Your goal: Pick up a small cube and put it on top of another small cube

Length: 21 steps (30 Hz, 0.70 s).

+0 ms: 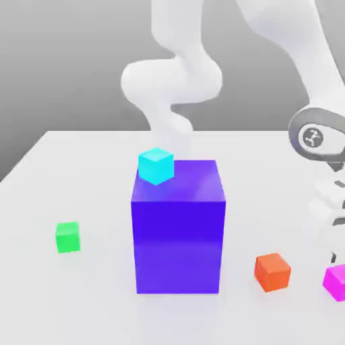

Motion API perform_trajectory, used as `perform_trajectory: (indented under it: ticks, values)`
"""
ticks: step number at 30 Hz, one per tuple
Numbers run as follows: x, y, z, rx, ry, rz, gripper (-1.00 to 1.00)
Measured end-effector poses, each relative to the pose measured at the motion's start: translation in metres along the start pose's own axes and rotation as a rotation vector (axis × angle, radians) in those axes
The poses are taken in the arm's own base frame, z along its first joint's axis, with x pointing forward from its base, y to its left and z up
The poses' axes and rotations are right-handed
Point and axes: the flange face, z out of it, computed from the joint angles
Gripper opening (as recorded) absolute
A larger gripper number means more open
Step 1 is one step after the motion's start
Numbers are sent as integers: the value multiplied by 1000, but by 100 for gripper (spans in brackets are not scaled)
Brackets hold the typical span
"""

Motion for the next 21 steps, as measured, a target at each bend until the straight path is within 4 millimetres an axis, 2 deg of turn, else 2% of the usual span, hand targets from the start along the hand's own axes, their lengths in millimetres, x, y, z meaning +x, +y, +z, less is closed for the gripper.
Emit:
perform_trajectory:
  ticks: [3, 4, 9, 10, 12, 15, 17, 21]
  values:
    - [-5, 0, 42, -3, -8, -2, 0]
    - [-5, 0, 52, -4, -8, -3, -100]
    - [-5, 0, 52, -2, -8, -3, -100]
    - [-6, 1, 56, -3, -8, -4, -100]
    - [-5, 0, 41, -2, -9, -3, -100]
    - [-5, 0, 4, -3, -8, -3, -100]
    - [11, 7, -2, -22, -15, 33, -100]
    - [61, 31, 6, -70, -39, 156, -100]
